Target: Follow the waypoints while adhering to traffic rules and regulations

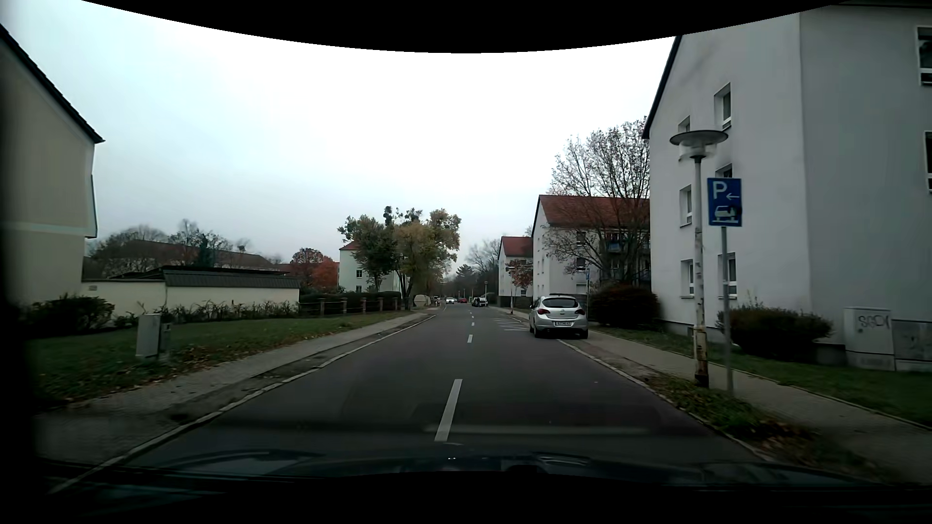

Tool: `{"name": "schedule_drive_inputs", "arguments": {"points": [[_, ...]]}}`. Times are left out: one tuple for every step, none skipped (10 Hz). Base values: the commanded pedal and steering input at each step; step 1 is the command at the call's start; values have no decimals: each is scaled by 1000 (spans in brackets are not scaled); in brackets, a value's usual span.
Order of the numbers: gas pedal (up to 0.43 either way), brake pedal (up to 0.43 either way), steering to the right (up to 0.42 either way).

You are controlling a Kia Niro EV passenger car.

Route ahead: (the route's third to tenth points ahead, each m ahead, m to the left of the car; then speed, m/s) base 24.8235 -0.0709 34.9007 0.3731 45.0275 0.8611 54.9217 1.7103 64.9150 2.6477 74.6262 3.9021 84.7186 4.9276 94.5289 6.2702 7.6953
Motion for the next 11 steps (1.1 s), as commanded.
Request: {"name": "schedule_drive_inputs", "arguments": {"points": [[157, 0, -10], [157, 0, -11], [157, 0, -12], [157, 0, -12], [157, 0, -12], [157, 0, -12], [157, 0, -12], [138, 0, -18], [138, 0, -27], [138, 0, -29], [138, 0, -28]]}}
